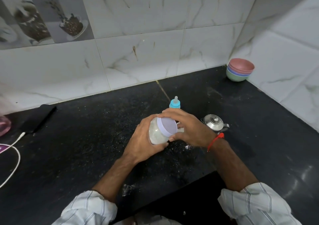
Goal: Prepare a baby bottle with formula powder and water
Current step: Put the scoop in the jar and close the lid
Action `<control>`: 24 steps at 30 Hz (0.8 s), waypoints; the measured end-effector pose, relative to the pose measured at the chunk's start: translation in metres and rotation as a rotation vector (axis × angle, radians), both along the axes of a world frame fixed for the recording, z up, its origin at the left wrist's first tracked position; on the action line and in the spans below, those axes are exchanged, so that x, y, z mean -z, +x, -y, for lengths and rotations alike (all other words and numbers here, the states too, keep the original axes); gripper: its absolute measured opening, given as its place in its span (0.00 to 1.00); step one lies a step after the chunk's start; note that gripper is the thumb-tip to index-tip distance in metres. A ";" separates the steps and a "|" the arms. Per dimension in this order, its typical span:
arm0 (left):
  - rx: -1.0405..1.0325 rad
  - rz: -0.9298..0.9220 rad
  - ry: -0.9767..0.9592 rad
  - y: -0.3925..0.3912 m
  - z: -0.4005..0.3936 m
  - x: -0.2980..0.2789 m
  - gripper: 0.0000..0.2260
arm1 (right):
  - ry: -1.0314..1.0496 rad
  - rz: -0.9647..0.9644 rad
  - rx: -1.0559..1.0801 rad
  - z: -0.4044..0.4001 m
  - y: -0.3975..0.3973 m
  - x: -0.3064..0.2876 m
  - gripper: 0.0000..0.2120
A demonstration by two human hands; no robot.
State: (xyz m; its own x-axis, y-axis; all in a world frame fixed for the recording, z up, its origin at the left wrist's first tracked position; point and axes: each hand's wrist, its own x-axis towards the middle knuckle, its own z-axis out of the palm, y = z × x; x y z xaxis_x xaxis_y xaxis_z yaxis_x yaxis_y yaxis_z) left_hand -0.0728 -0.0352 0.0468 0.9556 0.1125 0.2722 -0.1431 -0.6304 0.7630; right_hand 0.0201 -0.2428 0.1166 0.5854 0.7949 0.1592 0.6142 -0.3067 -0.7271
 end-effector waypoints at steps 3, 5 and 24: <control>0.019 -0.005 0.024 -0.001 0.002 -0.003 0.46 | -0.040 -0.005 -0.032 0.004 0.004 -0.002 0.40; 0.036 -0.003 0.037 -0.002 0.004 -0.005 0.45 | -0.081 -0.033 -0.016 0.006 0.006 -0.003 0.40; 0.045 -0.039 -0.054 0.005 0.015 -0.004 0.46 | -0.260 0.039 0.132 0.003 0.000 -0.015 0.35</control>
